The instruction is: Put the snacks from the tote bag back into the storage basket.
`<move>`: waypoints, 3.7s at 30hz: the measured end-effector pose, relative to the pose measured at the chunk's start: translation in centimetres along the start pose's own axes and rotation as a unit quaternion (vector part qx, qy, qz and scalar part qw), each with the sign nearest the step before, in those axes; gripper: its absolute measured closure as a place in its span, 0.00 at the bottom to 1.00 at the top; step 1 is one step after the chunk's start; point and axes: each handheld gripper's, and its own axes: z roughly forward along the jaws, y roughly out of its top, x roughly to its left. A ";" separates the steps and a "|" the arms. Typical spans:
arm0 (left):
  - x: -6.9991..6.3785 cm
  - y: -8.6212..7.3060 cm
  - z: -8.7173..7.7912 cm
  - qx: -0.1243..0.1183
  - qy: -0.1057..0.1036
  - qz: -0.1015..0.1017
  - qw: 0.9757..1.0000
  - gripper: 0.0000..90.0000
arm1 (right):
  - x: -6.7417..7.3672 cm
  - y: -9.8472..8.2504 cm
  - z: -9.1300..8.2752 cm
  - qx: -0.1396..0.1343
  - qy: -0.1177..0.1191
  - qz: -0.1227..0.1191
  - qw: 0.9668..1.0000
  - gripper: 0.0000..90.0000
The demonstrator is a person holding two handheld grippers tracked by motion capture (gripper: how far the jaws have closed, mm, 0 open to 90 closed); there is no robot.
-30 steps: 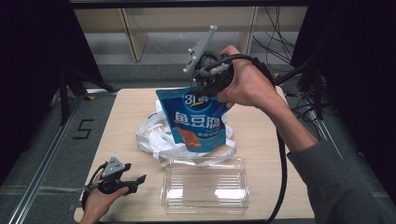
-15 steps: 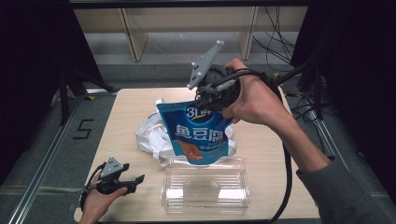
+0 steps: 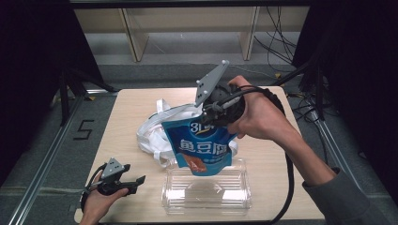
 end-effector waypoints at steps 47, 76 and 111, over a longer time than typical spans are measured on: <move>-0.1 -0.1 0.1 0.004 -0.002 -0.002 1.000 0.25 | 0.1 -6.3 7.1 -0.006 0.055 0.005 0.998 1.00; 0.0 -0.1 0.1 0.003 0.003 -0.007 1.000 0.25 | -0.3 -9.8 2.4 -0.160 0.021 0.086 0.983 0.57; 0.0 -0.1 0.2 0.001 0.002 -0.009 1.000 0.25 | -2.3 -19.2 2.9 -0.180 -0.087 0.220 0.955 0.48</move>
